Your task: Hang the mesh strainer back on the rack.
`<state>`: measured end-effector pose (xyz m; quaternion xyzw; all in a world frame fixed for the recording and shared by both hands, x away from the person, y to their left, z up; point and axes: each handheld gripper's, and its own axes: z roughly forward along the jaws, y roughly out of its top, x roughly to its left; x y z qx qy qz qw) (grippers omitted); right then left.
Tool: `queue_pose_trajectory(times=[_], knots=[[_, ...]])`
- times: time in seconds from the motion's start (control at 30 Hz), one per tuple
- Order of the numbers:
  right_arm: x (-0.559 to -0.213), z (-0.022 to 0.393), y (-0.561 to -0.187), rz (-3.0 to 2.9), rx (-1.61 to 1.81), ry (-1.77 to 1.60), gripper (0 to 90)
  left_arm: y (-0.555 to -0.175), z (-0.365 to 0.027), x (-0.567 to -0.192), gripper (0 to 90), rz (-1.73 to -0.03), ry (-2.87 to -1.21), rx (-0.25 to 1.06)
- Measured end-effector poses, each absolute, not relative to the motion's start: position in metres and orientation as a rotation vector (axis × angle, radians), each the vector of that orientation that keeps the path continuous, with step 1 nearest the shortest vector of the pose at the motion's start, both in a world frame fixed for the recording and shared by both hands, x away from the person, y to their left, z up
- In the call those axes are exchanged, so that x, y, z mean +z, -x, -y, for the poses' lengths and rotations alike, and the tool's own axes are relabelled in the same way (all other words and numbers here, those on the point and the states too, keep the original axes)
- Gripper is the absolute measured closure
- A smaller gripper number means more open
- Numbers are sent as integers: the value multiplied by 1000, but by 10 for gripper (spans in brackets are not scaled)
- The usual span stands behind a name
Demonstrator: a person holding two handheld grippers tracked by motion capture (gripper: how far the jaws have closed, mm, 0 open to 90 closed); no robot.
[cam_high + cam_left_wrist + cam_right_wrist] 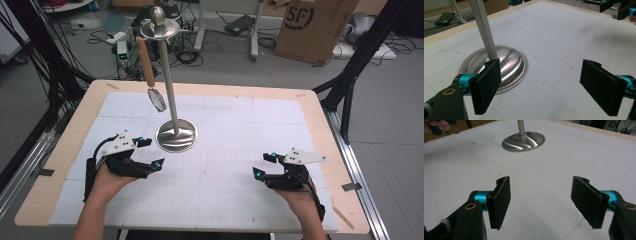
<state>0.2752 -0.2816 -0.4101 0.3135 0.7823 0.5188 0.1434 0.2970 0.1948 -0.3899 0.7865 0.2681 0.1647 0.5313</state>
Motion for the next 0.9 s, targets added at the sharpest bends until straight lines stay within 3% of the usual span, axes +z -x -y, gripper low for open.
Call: queue_pose_trajectory(times=[0.9], knots=[[-412,281,-276,-2266,1490,-909,311,-299,-189,-390,179,-643,-1888,390]])
